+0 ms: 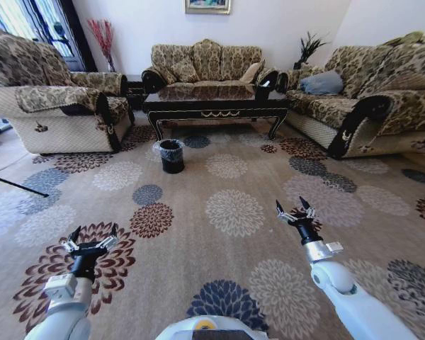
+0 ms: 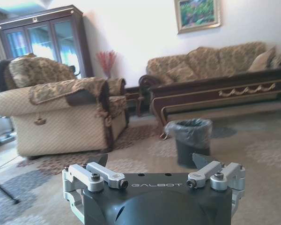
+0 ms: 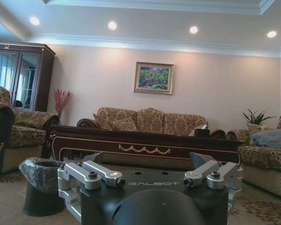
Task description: Move to the front of the table and pick up the trash from the floor, then place it into the trash bin.
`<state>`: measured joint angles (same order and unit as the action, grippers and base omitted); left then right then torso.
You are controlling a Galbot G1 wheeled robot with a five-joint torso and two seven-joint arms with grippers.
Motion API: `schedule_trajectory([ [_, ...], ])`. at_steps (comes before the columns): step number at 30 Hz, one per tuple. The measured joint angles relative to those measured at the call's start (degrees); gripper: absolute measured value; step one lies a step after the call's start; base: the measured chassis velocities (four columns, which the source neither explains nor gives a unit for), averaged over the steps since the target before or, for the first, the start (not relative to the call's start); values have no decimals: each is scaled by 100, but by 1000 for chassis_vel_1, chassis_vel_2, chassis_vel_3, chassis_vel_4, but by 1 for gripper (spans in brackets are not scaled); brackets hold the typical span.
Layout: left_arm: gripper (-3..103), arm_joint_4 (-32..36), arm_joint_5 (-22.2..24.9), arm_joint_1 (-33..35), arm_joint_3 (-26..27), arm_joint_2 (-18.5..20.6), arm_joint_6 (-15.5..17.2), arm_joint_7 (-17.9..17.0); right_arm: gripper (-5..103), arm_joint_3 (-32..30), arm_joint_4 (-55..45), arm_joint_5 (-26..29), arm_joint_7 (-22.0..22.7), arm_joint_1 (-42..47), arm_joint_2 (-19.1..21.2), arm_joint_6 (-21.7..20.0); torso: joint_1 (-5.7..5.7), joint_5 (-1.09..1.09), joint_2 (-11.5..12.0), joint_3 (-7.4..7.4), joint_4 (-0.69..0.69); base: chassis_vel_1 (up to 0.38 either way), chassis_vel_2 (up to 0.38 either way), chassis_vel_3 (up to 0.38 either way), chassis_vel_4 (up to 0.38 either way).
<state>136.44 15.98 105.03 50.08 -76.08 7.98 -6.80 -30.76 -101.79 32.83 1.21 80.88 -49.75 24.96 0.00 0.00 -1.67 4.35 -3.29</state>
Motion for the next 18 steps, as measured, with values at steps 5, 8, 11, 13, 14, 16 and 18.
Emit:
schedule_trajectory([
  [5,100,-57,238,-56,152,5,-290,372,100,-9,-23,-41,23,3,-6,-15,1,0,-36,32,0,0,0,0,0],
  [8,100,-85,323,-85,282,7,-416,576,100,-55,-109,-69,83,11,-15,-55,6,0,-100,85,0,0,0,0,0],
  [11,100,-85,391,-124,405,9,-431,699,100,-123,-195,-58,125,15,-18,-77,15,0,-168,146,0,0,0,0,0],
  [13,100,-66,438,-149,475,10,-430,747,100,-221,-252,-61,124,17,-21,-90,18,0,-214,190,0,0,0,0,0],
  [14,100,-52,456,-159,510,10,-425,766,100,-293,-298,-77,111,25,-25,-137,21,0,-244,217,0,0,0,0,0],
  [16,100,-30,480,-177,585,4,-414,789,100,-452,-436,-99,103,57,-28,-339,30,0,-288,254,-1,0,0,0,0],
  [18,100,-6,526,-222,755,2,-398,830,100,-650,-788,-61,256,143,-11,-784,45,0,-364,317,-1,0,0,0,0],
])
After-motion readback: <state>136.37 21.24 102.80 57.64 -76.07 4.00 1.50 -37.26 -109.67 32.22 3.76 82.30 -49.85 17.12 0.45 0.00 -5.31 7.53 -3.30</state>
